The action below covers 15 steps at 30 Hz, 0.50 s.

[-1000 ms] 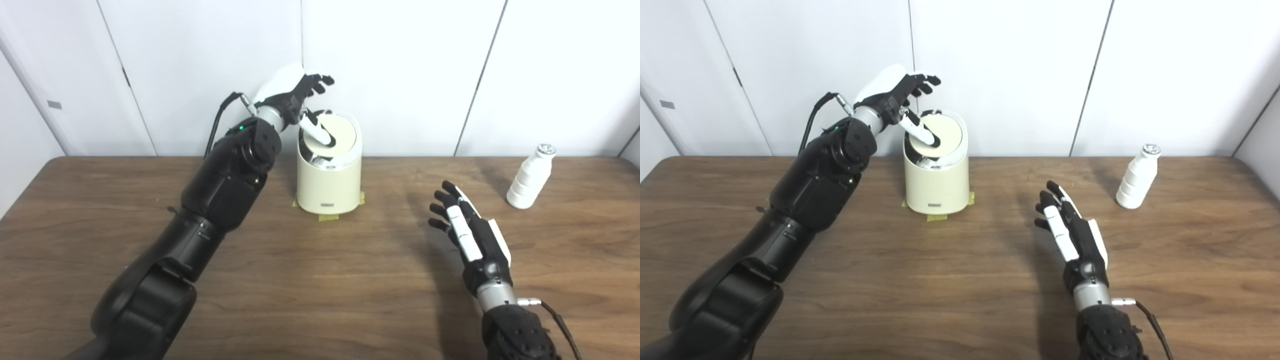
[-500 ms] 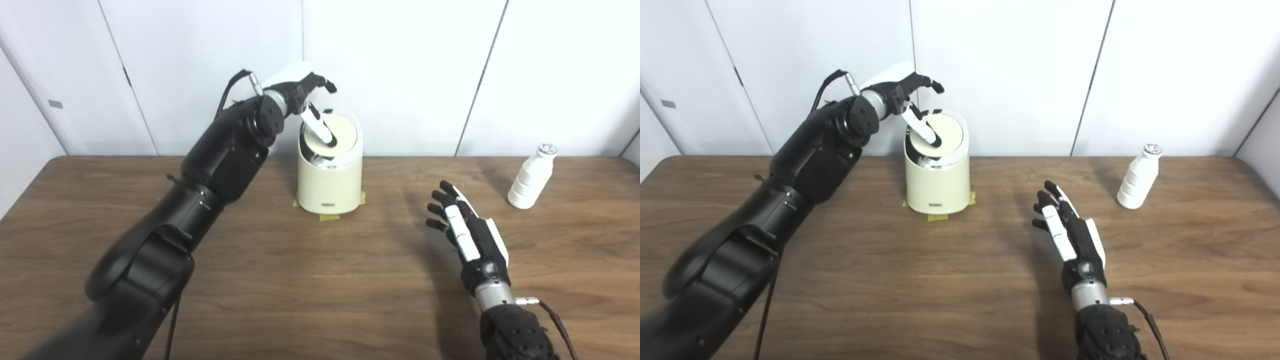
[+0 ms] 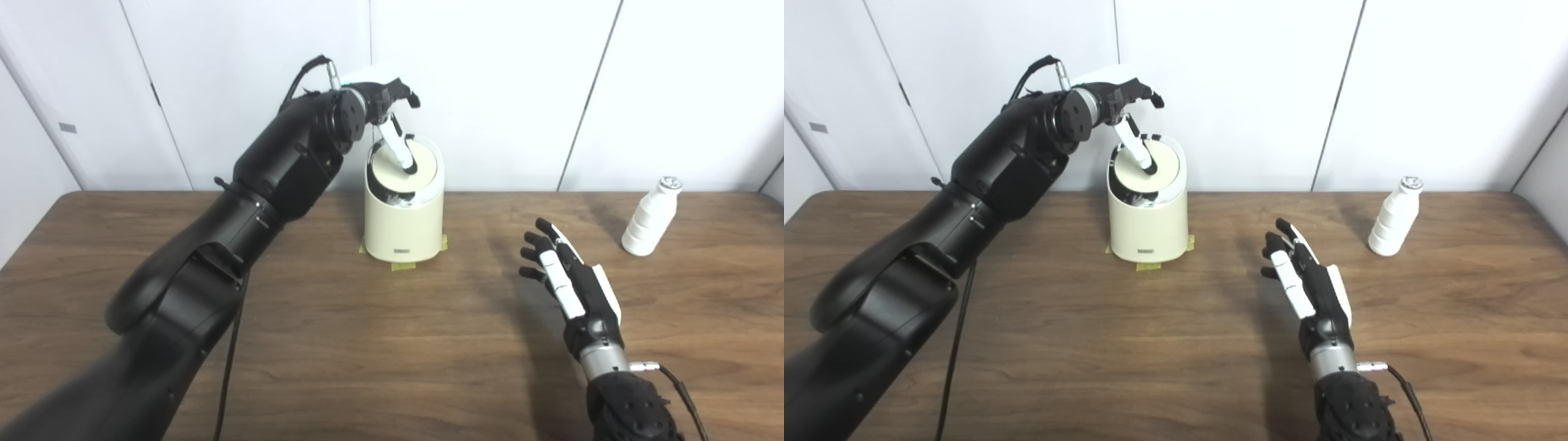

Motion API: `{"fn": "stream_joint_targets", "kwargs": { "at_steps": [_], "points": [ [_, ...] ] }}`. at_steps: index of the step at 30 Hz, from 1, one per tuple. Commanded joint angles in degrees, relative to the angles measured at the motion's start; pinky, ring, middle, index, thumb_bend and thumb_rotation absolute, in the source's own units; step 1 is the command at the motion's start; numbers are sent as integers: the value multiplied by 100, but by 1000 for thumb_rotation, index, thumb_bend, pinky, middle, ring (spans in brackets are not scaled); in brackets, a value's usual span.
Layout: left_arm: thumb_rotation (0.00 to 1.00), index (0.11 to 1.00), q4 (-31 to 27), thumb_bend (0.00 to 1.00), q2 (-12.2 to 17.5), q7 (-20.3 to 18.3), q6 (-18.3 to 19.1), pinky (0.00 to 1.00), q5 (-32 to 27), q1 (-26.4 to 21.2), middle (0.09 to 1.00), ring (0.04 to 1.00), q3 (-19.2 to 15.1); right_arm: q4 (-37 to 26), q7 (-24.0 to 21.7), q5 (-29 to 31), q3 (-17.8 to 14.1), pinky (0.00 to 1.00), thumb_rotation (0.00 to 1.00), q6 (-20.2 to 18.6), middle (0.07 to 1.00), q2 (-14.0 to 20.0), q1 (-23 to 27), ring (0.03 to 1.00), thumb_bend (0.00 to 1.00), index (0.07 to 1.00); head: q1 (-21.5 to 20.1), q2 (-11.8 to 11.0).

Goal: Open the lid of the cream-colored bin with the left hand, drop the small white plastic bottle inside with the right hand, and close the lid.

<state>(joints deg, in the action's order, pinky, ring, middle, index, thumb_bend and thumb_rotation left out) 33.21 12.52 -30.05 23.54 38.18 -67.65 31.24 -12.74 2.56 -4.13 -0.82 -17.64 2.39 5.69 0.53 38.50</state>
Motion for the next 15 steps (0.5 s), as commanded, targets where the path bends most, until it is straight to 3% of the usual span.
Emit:
{"fn": "stream_joint_targets", "kwargs": {
  "at_steps": [1,15],
  "points": [
    [116,894,-51,1000,42,52,-89,810,137,-496,957,944,11,-185,-4,-25,16,753,830,53,871,-26,219,835,507,907,5,2],
    [112,901,129,1000,-14,58,-172,787,328,-611,973,966,206,-280,-7,-54,39,766,833,-37,871,-32,210,839,505,910,6,23]
  ]
}}
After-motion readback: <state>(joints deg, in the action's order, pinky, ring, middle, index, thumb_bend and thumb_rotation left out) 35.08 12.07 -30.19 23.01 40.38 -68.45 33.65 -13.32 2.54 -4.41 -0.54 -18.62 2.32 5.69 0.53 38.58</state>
